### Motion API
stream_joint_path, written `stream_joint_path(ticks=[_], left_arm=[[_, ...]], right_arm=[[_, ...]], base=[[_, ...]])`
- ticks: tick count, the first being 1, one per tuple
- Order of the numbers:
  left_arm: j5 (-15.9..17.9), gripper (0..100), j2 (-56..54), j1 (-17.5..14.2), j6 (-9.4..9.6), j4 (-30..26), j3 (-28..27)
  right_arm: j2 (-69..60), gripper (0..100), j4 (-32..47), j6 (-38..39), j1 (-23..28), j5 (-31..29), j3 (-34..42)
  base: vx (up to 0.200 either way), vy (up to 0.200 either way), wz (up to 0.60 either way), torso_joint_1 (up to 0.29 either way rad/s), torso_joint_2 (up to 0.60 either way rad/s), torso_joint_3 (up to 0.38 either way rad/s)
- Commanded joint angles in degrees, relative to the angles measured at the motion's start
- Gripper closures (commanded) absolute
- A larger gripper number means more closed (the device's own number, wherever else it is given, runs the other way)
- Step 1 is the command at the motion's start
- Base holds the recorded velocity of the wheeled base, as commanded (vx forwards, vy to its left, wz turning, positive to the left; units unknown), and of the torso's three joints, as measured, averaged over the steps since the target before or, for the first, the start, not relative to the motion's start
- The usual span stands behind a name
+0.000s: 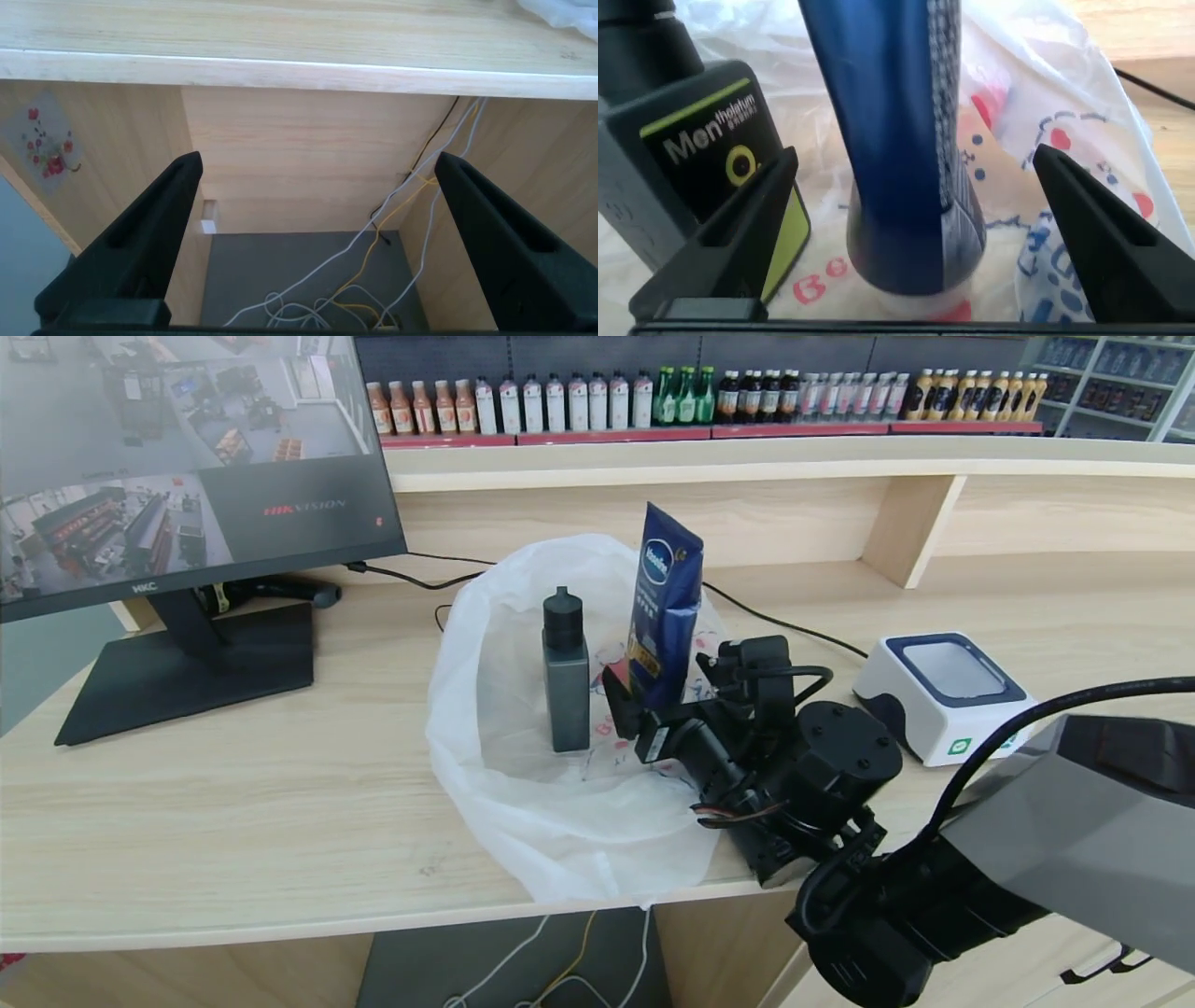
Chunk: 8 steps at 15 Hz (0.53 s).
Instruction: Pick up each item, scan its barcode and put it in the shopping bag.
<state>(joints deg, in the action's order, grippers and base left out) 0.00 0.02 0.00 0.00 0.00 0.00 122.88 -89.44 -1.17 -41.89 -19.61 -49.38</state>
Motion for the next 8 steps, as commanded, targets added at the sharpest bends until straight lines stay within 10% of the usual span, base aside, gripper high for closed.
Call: stream_joint_path(ticks=[1, 8], left_arm=[[0.00, 0, -0.02, 0.00, 0.00, 0.00, 0.00], [-0.09, 0, -0.02, 0.00, 0.00, 0.00, 0.00]], right_arm=[[-3.17, 0, -0.56, -0.06, -0.12, -0.25, 2.80], [-14.34, 0, -0.56, 0.64, -0.30, -1.04, 10.62]], base=[[0.000, 0.000, 0.00, 0.000, 0.00, 0.000], [0.000, 0.000, 0.00, 0.000, 0.00, 0.000]])
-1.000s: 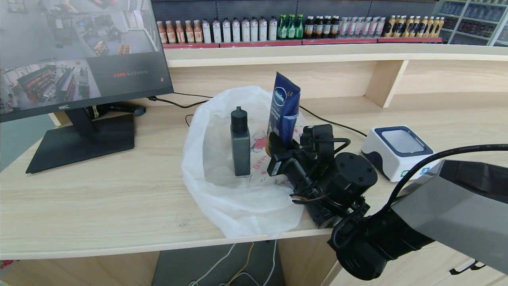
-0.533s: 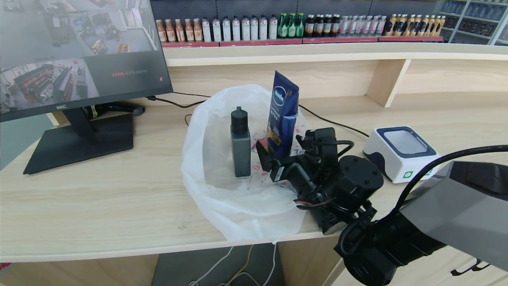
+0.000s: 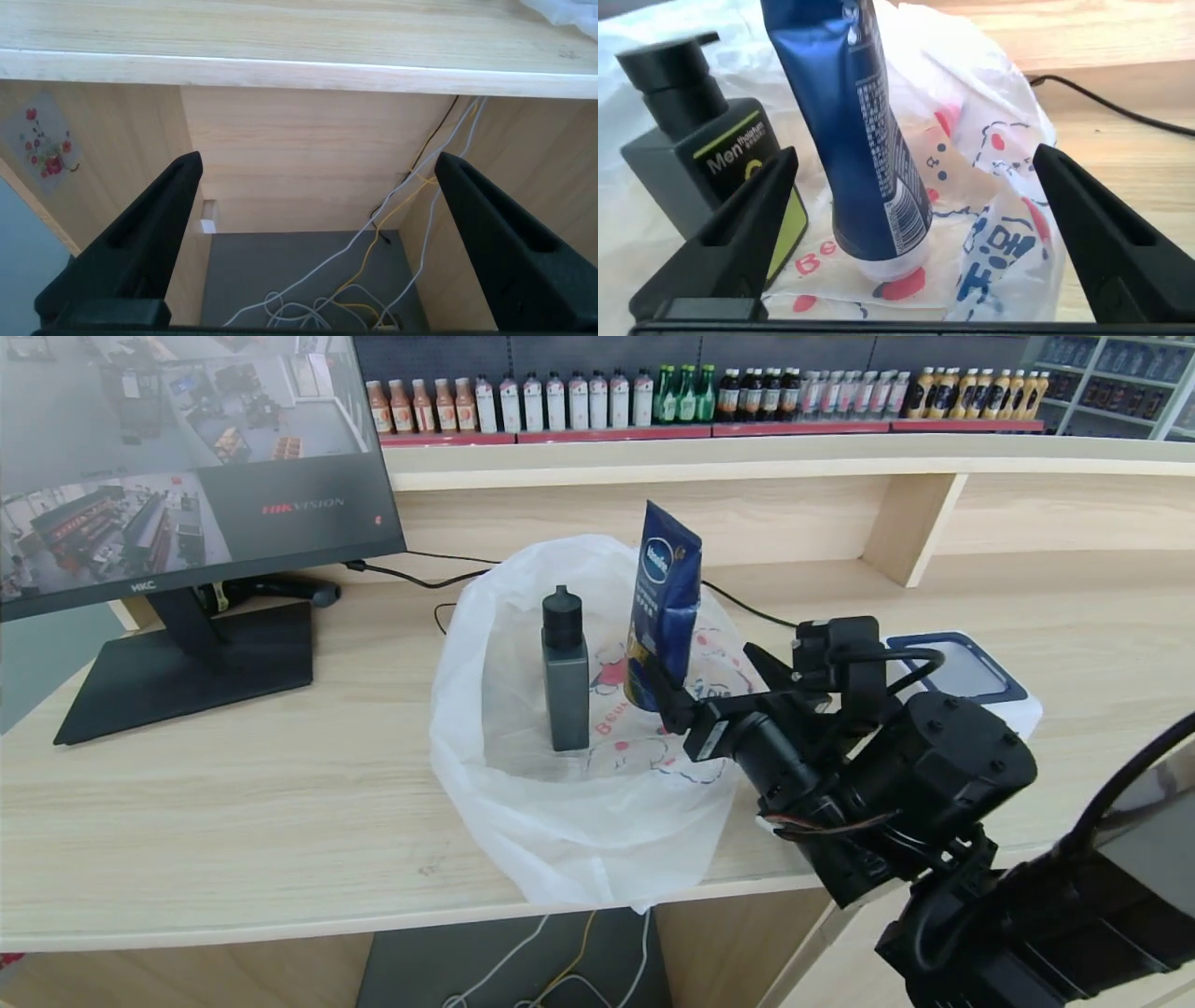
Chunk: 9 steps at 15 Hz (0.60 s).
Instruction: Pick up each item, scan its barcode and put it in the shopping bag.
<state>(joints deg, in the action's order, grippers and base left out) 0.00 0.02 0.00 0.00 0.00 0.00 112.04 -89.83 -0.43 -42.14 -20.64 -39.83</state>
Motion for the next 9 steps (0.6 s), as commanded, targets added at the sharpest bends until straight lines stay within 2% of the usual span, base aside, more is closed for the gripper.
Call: stream_joint_path(ticks=[1, 5, 9], left_arm=[[0.00, 0, -0.02, 0.00, 0.00, 0.00, 0.00], [0.00, 0, -0.02, 0.00, 0.00, 0.00, 0.00], [0.00, 0, -0.02, 0.00, 0.00, 0.00, 0.00]], right_arm=[[-4.99, 0, -0.17, -0.19, -0.13, -0.02, 2.47], [-11.23, 0, -0.17, -0.45, -0.13, 0.25, 7.48], [-21.25, 0, -0.17, -1.42, 0.13, 0.34, 16.18]], base=[[0.000, 0.000, 0.00, 0.000, 0.00, 0.000], [0.000, 0.000, 0.00, 0.000, 0.00, 0.000], [0.000, 0.000, 0.00, 0.000, 0.00, 0.000]])
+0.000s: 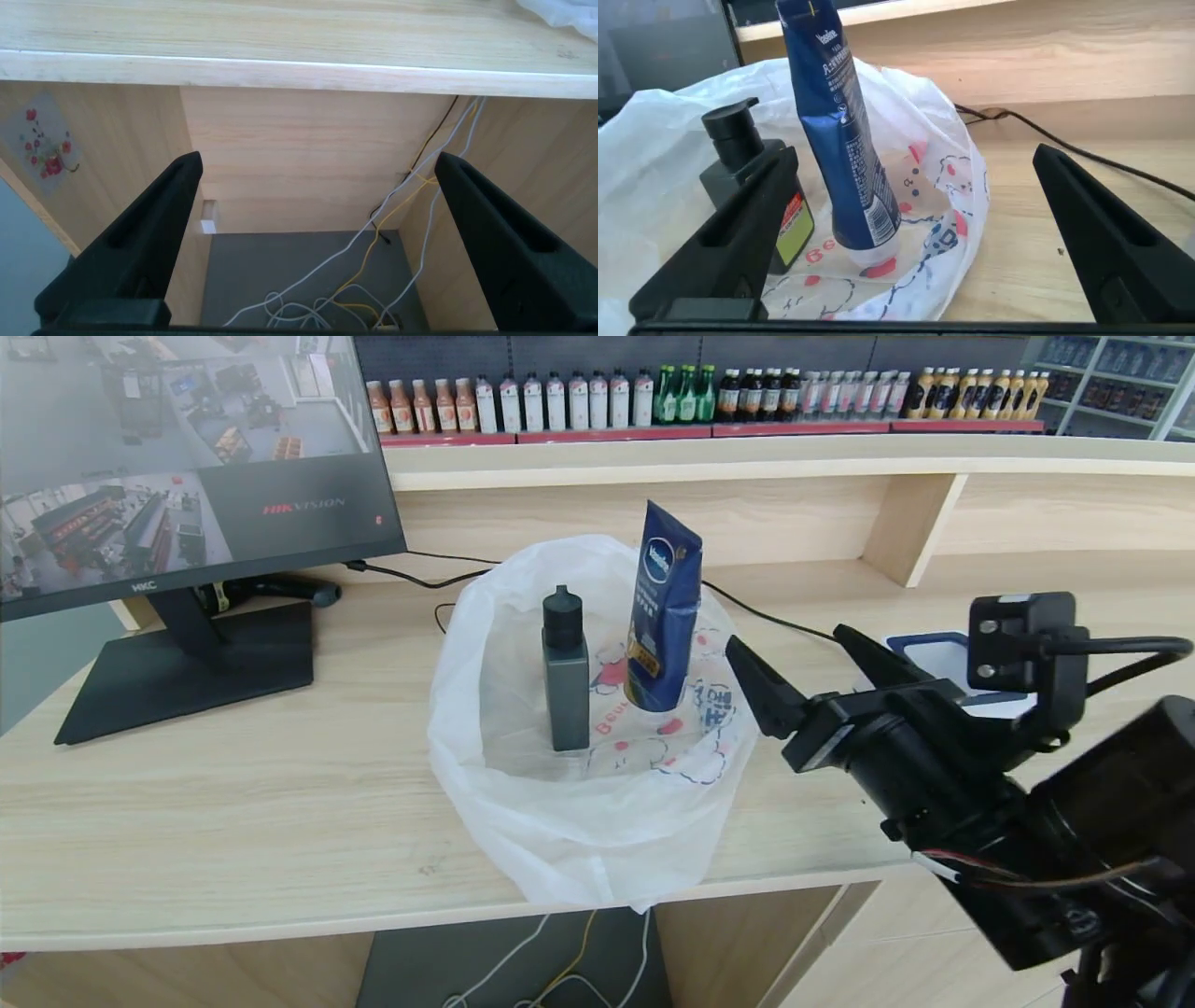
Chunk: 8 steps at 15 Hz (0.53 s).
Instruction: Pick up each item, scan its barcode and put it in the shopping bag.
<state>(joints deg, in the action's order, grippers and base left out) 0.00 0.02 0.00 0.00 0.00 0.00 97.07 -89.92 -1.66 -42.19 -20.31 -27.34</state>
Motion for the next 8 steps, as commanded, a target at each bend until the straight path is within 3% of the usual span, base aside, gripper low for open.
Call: stream_joint_path(ticks=[1, 5, 8], left_arm=[[0.00, 0, -0.02, 0.00, 0.00, 0.00, 0.00], [0.00, 0, -0.02, 0.00, 0.00, 0.00, 0.00], [-0.09, 0, -0.02, 0.00, 0.00, 0.00, 0.00]], right_arm=[[-8.04, 0, -0.08, -0.28, 0.53, 0.01, 5.46], [-20.35, 0, -0.08, -0.10, 6.42, 0.18, 17.85], [-27.99, 0, -0.08, -0.28, 6.95, 0.18, 27.34]], base=[[0.000, 0.000, 0.00, 0.000, 0.00, 0.000], [0.000, 0.000, 0.00, 0.000, 0.00, 0.000], [0.000, 0.000, 0.00, 0.000, 0.00, 0.000]])
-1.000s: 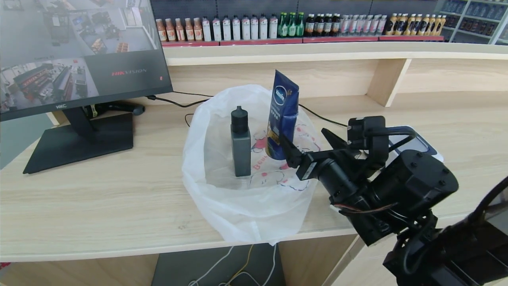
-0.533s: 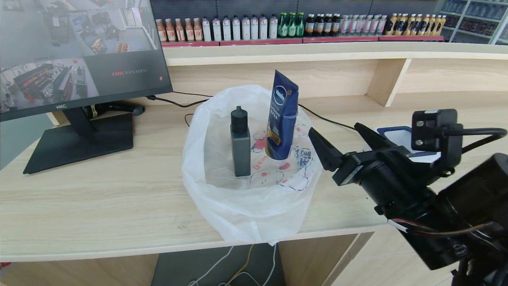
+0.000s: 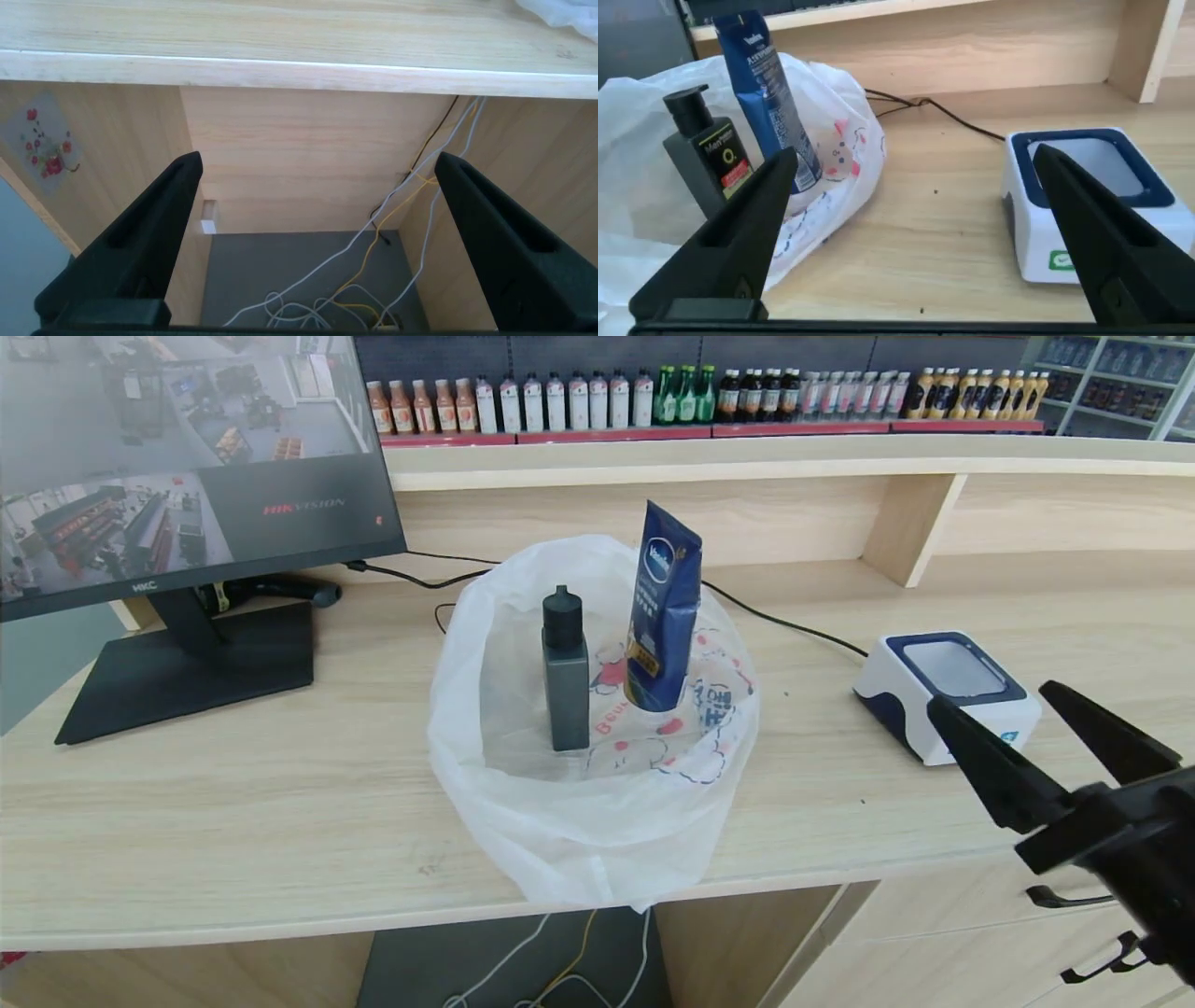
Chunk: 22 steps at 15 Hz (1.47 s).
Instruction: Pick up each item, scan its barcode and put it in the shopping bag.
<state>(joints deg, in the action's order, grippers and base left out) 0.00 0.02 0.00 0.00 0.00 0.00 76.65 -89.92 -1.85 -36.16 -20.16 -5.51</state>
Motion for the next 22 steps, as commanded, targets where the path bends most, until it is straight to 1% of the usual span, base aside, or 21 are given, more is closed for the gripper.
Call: stream_joint_path(ticks=[1, 2, 3, 4, 5, 6, 7, 9, 10, 12, 13, 15, 16, 17, 18, 19, 20, 22], left_arm=[[-0.09, 0, -0.02, 0.00, 0.00, 0.00, 0.00], [-0.09, 0, -0.02, 0.00, 0.00, 0.00, 0.00], [0.00, 0, -0.02, 0.00, 0.00, 0.00, 0.00], [0.00, 0, -0.02, 0.09, 0.00, 0.00, 0.00], [0.00, 0, -0.02, 0.00, 0.00, 0.00, 0.00], [0.00, 0, -0.02, 0.00, 0.00, 0.00, 0.00], [0.00, 0, -0.02, 0.00, 0.00, 0.00, 0.00], [0.00, 0, -0.02, 0.00, 0.09, 0.00, 0.00], [0.00, 0, -0.02, 0.00, 0.00, 0.00, 0.00], [0.00, 0, -0.02, 0.00, 0.00, 0.00, 0.00], [0.00, 0, -0.02, 0.00, 0.00, 0.00, 0.00], [0.00, 0, -0.02, 0.00, 0.00, 0.00, 0.00], [-0.09, 0, -0.02, 0.00, 0.00, 0.00, 0.00], [0.00, 0, -0.02, 0.09, 0.00, 0.00, 0.00], [0.00, 0, -0.02, 0.00, 0.00, 0.00, 0.00], [0.00, 0, -0.02, 0.00, 0.00, 0.00, 0.00], [0.00, 0, -0.02, 0.09, 0.00, 0.00, 0.00], [0.00, 0, -0.02, 0.00, 0.00, 0.00, 0.00]], right_arm=[[-10.91, 0, -0.08, 0.27, 1.09, -0.23, 5.51], [-14.25, 0, 0.53, 0.53, 2.14, -0.40, 5.51], [-17.77, 0, 4.14, 0.27, 2.67, -0.40, 5.51], [-22.07, 0, 10.11, 0.10, 2.67, -0.14, 5.51], [-27.96, 0, 19.78, -0.52, 2.58, 0.48, 5.42], [-34.03, 0, 29.80, -1.31, 2.50, 2.59, 5.16], [-38.86, 0, 37.71, -2.54, 2.23, 5.84, 4.81], [-49.76, 0, 53.27, -7.55, 2.23, 13.40, 5.25], [-54.42, 0, 60.21, -8.25, 2.23, 15.15, 5.07], [-63.82, 0, 73.57, -8.87, 2.23, 15.77, 5.07], [-65.58, 0, 75.68, -8.96, 2.23, 15.77, 5.16], [-76.65, 0, 88.07, -8.96, 2.32, 15.77, 4.46], [-76.65, 0, 90.09, -8.17, 2.93, 15.68, 3.49], [-76.65, 0, 90.27, -6.23, 4.08, 15.42, 3.49], [-76.57, 0, 90.53, -3.16, 6.63, 15.07, 3.49], [-74.28, 0, 90.62, -0.70, 10.32, 15.07, 3.58], [-71.82, 0, 90.62, -0.08, 14.36, 15.15, 3.66], [-68.48, 0, 90.62, -0.78, 21.30, 15.07, 3.58]], base=[[0.000, 0.000, 0.00, 0.000, 0.00, 0.000], [0.000, 0.000, 0.00, 0.000, 0.00, 0.000], [0.000, 0.000, 0.00, 0.000, 0.00, 0.000], [0.000, 0.000, 0.00, 0.000, 0.00, 0.000], [0.000, 0.000, 0.00, 0.000, 0.00, 0.000], [0.000, 0.000, 0.00, 0.000, 0.00, 0.000], [0.000, 0.000, 0.00, 0.000, 0.00, 0.000], [0.000, 0.000, 0.00, 0.000, 0.00, 0.000], [0.000, 0.000, 0.00, 0.000, 0.00, 0.000], [0.000, 0.000, 0.00, 0.000, 0.00, 0.000], [0.000, 0.000, 0.00, 0.000, 0.00, 0.000], [0.000, 0.000, 0.00, 0.000, 0.00, 0.000], [0.000, 0.000, 0.00, 0.000, 0.00, 0.000], [0.000, 0.000, 0.00, 0.000, 0.00, 0.000], [0.000, 0.000, 0.00, 0.000, 0.00, 0.000], [0.000, 0.000, 0.00, 0.000, 0.00, 0.000], [0.000, 0.000, 0.00, 0.000, 0.00, 0.000], [0.000, 0.000, 0.00, 0.000, 0.00, 0.000]])
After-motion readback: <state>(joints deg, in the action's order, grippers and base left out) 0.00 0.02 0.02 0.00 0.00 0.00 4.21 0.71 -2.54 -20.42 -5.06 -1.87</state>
